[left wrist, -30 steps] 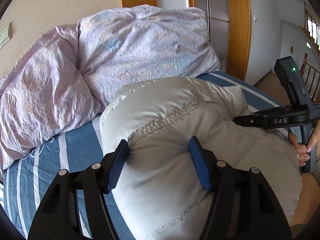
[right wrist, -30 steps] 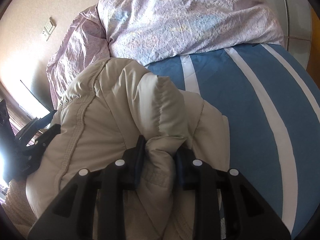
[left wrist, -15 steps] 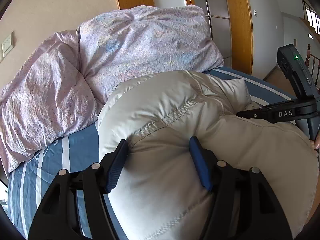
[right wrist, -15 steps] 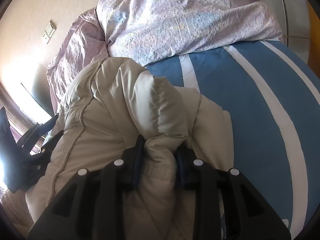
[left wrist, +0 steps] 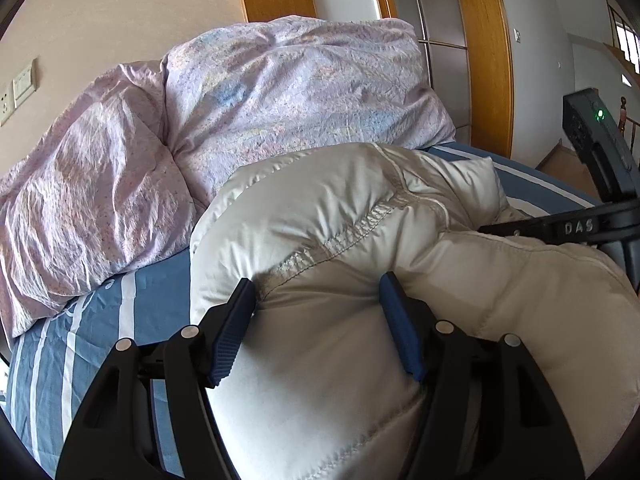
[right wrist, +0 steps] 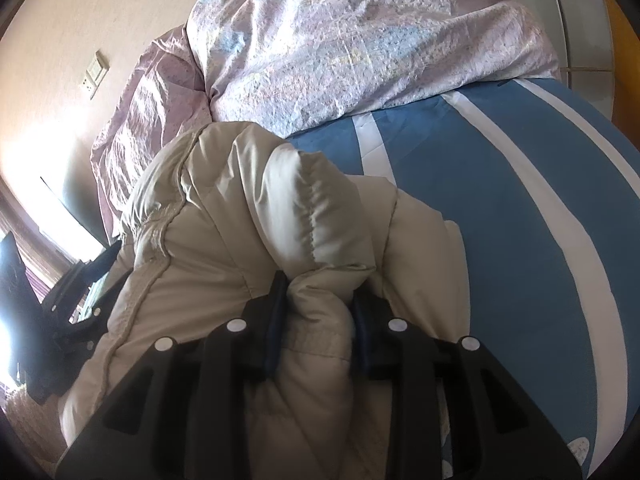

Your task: Fold large clothes

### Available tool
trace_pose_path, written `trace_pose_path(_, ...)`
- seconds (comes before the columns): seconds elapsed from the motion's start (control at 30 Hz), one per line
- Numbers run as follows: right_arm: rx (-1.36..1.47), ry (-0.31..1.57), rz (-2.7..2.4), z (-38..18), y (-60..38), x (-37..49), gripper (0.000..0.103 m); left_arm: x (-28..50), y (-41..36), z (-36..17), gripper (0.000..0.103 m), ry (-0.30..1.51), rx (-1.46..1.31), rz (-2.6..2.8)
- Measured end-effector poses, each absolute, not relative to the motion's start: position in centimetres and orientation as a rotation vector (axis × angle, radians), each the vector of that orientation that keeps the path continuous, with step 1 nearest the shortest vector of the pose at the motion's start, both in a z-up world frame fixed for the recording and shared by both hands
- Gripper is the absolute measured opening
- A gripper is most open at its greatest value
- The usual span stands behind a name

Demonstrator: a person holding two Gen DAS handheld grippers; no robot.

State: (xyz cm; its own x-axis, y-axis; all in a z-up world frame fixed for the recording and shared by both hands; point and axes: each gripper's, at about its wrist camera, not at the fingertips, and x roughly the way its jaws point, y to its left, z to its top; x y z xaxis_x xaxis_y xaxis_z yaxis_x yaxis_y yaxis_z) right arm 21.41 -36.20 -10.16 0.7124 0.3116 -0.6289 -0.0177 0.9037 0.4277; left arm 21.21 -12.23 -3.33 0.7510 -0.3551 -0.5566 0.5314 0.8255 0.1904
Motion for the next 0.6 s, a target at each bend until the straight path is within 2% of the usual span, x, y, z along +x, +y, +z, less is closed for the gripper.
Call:
trace_pose_path(0.07, 0.422, 0.761, 0.157, -9.1, -36.4, 20.7, 0.036, 21.3, -12.1, -3.3, 0.065, 0.531, 0.352, -0.501)
trace_pose_path(0.17, 0.492, 0.770, 0.184, -8.7, -37.1, 19.6, 0.038, 21.4, -12.0, -3.1, 0.065, 0.537, 0.345, -0.507)
trace_pose_path(0.2, 0.505, 0.772, 0.188, -8.8, -37.2, 19.4, 0.038, 21.5, -11.9, -3.1, 0.065, 0.538, 0.343, -0.509)
trace_pose_path(0.27, 0.509, 0.775, 0.184, -8.9, -37.1, 19.0, 0.027, 21.5, -11.9, -3.0, 0.065, 0.539, 0.344, -0.510)
trace_pose_path(0.43, 0.408, 0.776, 0.110, -8.8, -35.4, 19.0, 0.025, 21.3, -12.2, -3.0, 0.065, 0.539, 0.362, -0.494)
trace_pose_path(0.6, 0.476, 0.768, 0.138, -10.1, -36.5, 19.2, 0.025, 20.9, -12.6, -3.4, 0.065, 0.514, 0.371, -0.466)
